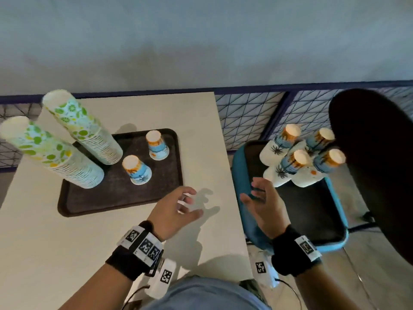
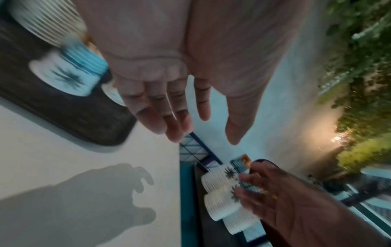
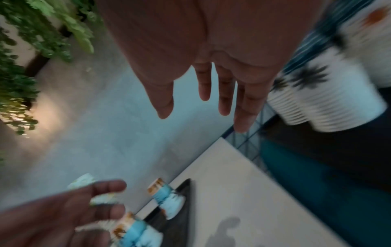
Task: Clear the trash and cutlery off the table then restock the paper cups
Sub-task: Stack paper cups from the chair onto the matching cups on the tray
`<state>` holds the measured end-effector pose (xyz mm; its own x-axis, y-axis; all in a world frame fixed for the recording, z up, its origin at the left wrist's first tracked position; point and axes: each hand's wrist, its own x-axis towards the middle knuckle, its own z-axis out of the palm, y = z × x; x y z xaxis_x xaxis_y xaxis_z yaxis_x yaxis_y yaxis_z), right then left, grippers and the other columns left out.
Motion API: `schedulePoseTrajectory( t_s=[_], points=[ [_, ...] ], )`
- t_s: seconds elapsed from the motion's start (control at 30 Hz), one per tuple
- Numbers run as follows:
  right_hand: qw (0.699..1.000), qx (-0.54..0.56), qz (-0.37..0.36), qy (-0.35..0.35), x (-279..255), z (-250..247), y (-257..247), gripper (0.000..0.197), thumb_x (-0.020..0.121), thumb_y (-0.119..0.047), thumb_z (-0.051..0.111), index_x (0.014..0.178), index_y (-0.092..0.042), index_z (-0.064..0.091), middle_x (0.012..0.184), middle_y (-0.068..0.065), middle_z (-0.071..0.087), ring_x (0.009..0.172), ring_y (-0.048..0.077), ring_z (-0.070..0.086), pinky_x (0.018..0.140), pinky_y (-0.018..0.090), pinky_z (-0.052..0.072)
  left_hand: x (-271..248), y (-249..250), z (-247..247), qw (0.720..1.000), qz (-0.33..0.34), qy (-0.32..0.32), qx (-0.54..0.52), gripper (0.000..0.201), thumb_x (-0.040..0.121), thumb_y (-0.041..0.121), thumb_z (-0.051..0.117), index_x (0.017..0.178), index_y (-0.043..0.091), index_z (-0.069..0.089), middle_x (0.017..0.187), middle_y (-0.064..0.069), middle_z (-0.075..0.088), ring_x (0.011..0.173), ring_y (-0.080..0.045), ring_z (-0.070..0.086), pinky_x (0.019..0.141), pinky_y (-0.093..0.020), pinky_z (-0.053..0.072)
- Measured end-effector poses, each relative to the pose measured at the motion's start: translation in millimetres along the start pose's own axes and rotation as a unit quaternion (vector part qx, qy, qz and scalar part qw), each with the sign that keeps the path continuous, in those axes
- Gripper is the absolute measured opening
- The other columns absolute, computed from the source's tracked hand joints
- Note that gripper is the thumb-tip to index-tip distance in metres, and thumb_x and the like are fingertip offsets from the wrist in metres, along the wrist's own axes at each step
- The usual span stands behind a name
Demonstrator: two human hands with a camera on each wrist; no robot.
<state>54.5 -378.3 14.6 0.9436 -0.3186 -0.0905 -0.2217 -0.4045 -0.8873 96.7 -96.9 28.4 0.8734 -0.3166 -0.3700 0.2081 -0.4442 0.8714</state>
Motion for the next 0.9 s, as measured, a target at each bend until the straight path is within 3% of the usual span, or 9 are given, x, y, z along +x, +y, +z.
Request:
schedulePoseTrajectory(
  t_s=[0.1, 0.2, 0.33, 0.4, 0.53, 0.63, 0.73, 0.9],
  points=[
    [0.999, -0.020, 0.031, 0.030, -5, -44, 35, 0.055, 0.084, -0.027, 0.082, 0.131, -0.016, 0.056, 0.121, 0.000, 0.064, 0.106, 0.016, 0.066, 0.075, 0.004, 0.049, 25, 40, 46, 0.998, 0.048, -0.024, 0.033, 0.048, 0.079, 0.032, 0.090, 0.116, 0.042, 0.061, 0.103, 0.006, 0.066, 0.076, -0.007, 0.066, 0.076, -0.027, 0.057],
    [0.994, -0.003, 0.080, 0.070, 0, -75, 61, 0.051, 0.084, -0.030, 0.082, 0.128, -0.023, 0.056, 0.121, -0.001, 0.063, 0.105, 0.017, 0.066, 0.072, 0.004, 0.050, 50, 80, 89, 0.993, 0.096, -0.035, 0.065, 0.054, 0.081, 0.032, 0.088, 0.125, 0.041, 0.058, 0.106, 0.006, 0.064, 0.082, -0.015, 0.072, 0.082, -0.032, 0.060],
    [0.987, 0.006, 0.121, 0.104, 16, -102, 84, 0.057, 0.085, -0.036, 0.080, 0.133, -0.023, 0.052, 0.126, -0.003, 0.062, 0.105, 0.015, 0.065, 0.068, 0.007, 0.047, 79, 128, 137, 0.980, 0.157, -0.046, 0.115, 0.060, 0.083, 0.038, 0.085, 0.134, 0.044, 0.054, 0.112, 0.006, 0.061, 0.083, -0.014, 0.072, 0.080, -0.027, 0.058],
    [0.986, 0.005, 0.130, 0.100, 26, -111, 93, 0.063, 0.085, -0.038, 0.079, 0.138, -0.021, 0.049, 0.128, -0.002, 0.060, 0.108, 0.015, 0.064, 0.074, 0.011, 0.046, 92, 147, 156, 0.974, 0.176, -0.043, 0.137, 0.062, 0.083, 0.039, 0.084, 0.138, 0.040, 0.053, 0.118, 0.003, 0.060, 0.085, -0.012, 0.071, 0.079, -0.022, 0.056],
    [0.986, 0.005, 0.151, 0.074, 43, -118, 111, 0.070, 0.085, -0.043, 0.078, 0.144, -0.026, 0.043, 0.136, -0.002, 0.057, 0.114, 0.016, 0.062, 0.092, 0.029, 0.053, 117, 175, 187, 0.964, 0.204, -0.021, 0.168, 0.068, 0.083, 0.037, 0.083, 0.143, 0.036, 0.051, 0.128, -0.002, 0.054, 0.098, -0.014, 0.066, 0.083, -0.022, 0.052],
    [0.986, -0.012, 0.158, 0.050, 53, -117, 122, 0.073, 0.086, -0.045, 0.076, 0.147, -0.026, 0.040, 0.141, 0.000, 0.055, 0.119, 0.019, 0.060, 0.099, 0.035, 0.052, 135, 191, 203, 0.948, 0.228, -0.029, 0.221, 0.076, 0.082, 0.033, 0.083, 0.149, 0.031, 0.048, 0.135, -0.007, 0.052, 0.119, -0.022, 0.055, 0.102, -0.034, 0.045],
    [0.986, -0.035, 0.164, 0.017, 62, -114, 131, 0.080, 0.087, -0.047, 0.075, 0.152, -0.022, 0.035, 0.148, 0.003, 0.052, 0.127, 0.022, 0.057, 0.102, 0.034, 0.048, 152, 201, 216, 0.922, 0.249, -0.049, 0.293, 0.083, 0.082, 0.035, 0.084, 0.154, 0.026, 0.044, 0.144, -0.008, 0.053, 0.134, -0.028, 0.047, 0.113, -0.046, 0.037],
    [0.984, -0.053, 0.165, -0.028, 76, -103, 142, 0.093, 0.085, -0.050, 0.074, 0.158, -0.022, 0.025, 0.157, 0.007, 0.043, 0.142, 0.025, 0.045, 0.115, 0.042, 0.040, 170, 196, 233, 0.919, 0.200, -0.081, 0.331, 0.078, 0.087, 0.038, 0.080, 0.155, 0.030, 0.041, 0.155, -0.008, 0.047, 0.139, -0.030, 0.048, 0.118, -0.044, 0.037]
  ],
)
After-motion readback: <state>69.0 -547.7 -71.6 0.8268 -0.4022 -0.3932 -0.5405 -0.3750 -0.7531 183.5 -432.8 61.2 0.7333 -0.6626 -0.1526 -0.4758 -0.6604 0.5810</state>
